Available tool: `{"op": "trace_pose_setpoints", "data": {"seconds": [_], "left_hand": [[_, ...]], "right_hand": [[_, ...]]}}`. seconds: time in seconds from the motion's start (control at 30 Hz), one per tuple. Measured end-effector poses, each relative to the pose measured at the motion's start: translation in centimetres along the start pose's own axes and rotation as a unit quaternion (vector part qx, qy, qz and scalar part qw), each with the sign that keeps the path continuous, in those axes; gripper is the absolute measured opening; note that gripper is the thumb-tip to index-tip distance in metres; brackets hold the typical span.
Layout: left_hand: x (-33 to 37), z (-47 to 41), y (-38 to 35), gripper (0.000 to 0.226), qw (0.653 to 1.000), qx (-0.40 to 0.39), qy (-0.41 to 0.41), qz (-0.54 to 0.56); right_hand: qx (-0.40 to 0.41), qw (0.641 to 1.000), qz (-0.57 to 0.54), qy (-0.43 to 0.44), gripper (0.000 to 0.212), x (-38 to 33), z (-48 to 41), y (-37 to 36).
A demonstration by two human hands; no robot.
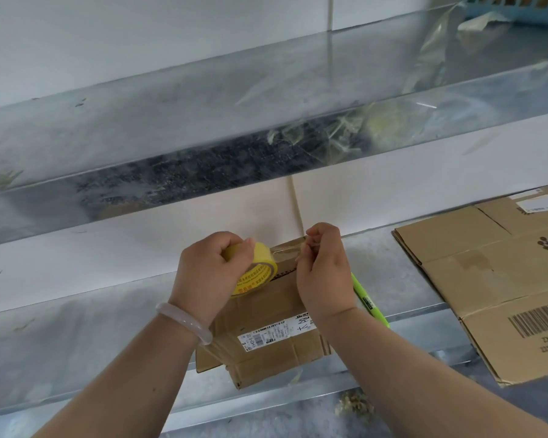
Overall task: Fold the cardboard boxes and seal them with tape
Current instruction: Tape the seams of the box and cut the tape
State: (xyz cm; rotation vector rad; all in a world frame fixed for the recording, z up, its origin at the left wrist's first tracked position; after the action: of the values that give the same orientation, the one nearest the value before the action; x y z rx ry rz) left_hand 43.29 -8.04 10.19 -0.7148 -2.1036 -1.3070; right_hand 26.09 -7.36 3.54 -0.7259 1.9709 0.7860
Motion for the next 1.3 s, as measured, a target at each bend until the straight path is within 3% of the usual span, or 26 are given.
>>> {"op": "trace_pose_setpoints", "data": {"seconds": [0.13, 0.23, 0.37, 0.43, 0.7, 0.87, 1.03, 1.23, 1.3], "left_hand": [[0.2, 0.0, -0.2, 0.023, 1.000, -0.011, 0.003, -0.020], [0.9, -0.2, -0.5, 0.024, 0.998, -0.030, -0.004, -0.046], [2.3, -0.6, -1.4, 0.030, 0.992, -0.054, -0.034, -0.108], [2.9, -0.9, -2.0, 0.033, 0.985, -0.071, -0.046, -0.148], [5.2, -0.6, -4.5, 0.035, 0.945, -0.118, -0.126, -0.277], [5.1, -0.4, -5.0, 0.033, 0.942, -0.126, -0.117, -0.290], [5.1, -0.7, -5.4, 0.033, 0.940, -0.131, -0.108, -0.295], [5.0, -0.9, -5.7, 0.032, 0.941, -0.125, -0.100, -0.297], [5.0, -1.0, -5.7, 0.031, 0.942, -0.126, -0.094, -0.298]], "right_hand": [[-0.027, 0.993, -0.070, -0.094, 0.027, -0.1, -0.3, 0.5], [-0.028, 0.968, -0.160, -0.191, 0.031, 0.2, -1.3, 1.5], [-0.026, 0.876, -0.320, -0.361, 0.036, 1.5, -2.0, 2.7], [-0.005, 0.841, -0.357, -0.406, 0.038, 2.2, -2.3, 3.3], [0.033, 0.797, -0.354, -0.489, 0.043, 5.6, -2.9, 4.5], [0.014, 0.763, -0.347, -0.545, 0.044, 6.6, -0.8, 2.9], [0.001, 0.767, -0.312, -0.560, 0.034, 7.6, -0.1, 1.1], [-0.053, 0.831, -0.214, -0.510, 0.033, 8.7, 0.6, 0.1], [-0.060, 0.836, -0.200, -0.507, 0.034, 8.6, 1.0, 0.2]]}}
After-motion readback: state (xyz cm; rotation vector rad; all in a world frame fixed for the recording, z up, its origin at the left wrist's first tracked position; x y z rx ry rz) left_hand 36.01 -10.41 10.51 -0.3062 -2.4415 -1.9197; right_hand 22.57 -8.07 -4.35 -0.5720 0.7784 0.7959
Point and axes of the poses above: each hand's wrist, its own z-axis away from the middle knuckle, its own y-axis out of the back of the hand, x = y × z, the point moved 4 cm from there along -z, towards the middle knuckle, and after that the axes turned 12 degrees about x, right-handed, at the moved point
